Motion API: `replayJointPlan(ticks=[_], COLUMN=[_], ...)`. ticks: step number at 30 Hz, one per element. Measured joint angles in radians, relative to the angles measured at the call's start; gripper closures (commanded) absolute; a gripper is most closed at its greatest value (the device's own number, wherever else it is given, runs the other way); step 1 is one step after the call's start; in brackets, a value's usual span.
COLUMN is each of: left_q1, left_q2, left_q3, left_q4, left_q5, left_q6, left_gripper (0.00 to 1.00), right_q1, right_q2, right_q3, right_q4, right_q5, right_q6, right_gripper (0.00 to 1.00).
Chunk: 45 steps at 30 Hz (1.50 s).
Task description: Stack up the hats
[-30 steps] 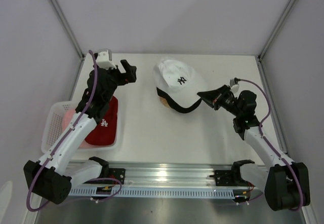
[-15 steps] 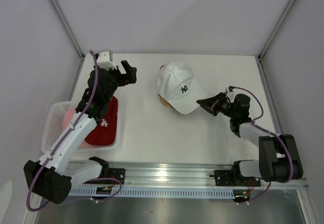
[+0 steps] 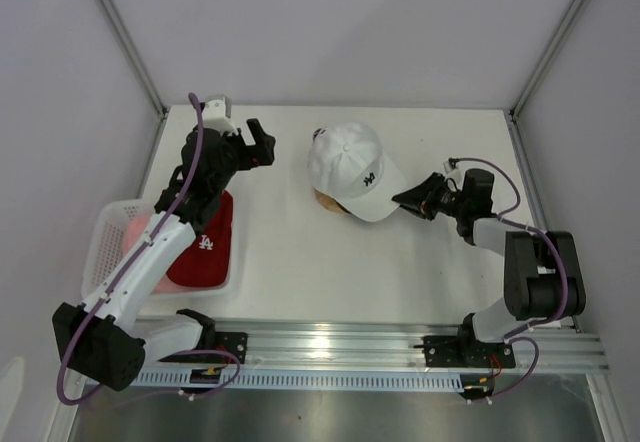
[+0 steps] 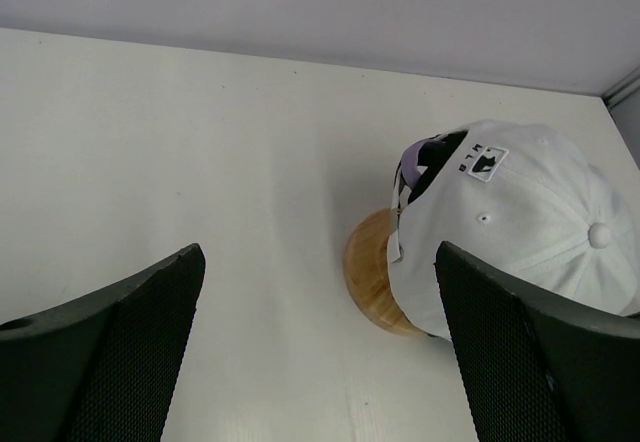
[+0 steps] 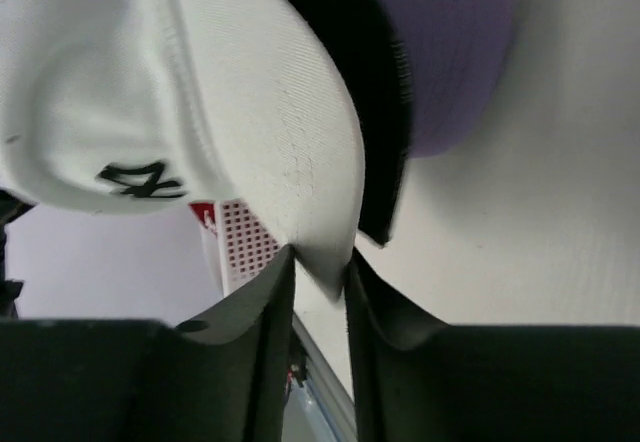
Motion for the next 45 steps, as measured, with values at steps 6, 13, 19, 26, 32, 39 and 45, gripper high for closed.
replayJointPlan(ticks=[6,13,19,26,32,39,45], left_q1=[0.000,-0.117,-0.186,-0.222,-0.233,-0.228,-0.217], left_q2=[0.000,0.115,0.392,0.574,0.668,0.726,0.730], left_q3=[0.012,0.177,0.463,0.532,0.613,0.658,0.624], left_q4=[-0.005,0.011,-0.040,-0.064,-0.090,-0.093,-0.046], left_q5=[0.076,0.230,0.300,0.298,0.254,0.199,0.170], left_q6=[0.009,0.123,0.166,0.154,0.096,0.032,0.013], left_gripper=[0.00,0.01,0.05,0.09,0.12,0.14,0.15], right_q1=[-0.001,-0.003,0.014,0.161,0.219,0.256,0.270], right_q2=[0.007,-0.222,-0.346,-0.023,0.198,0.327,0.337], right_q3=[0.019,0.269,0.435,0.691,0.781,0.899,0.896], right_q4=[-0.191,-0.535,-0.489,-0.503,-0.509,-0.495,-0.465], right_q5=[0.048,0.187,0.235,0.283,0.318,0.359,0.403], right_q6=[-0.121,-0.304,-0.377,-0.459,-0.466,-0.474,-0.471], right_gripper=[0.32,0.14,0.19,0.23,0.28,0.32,0.31])
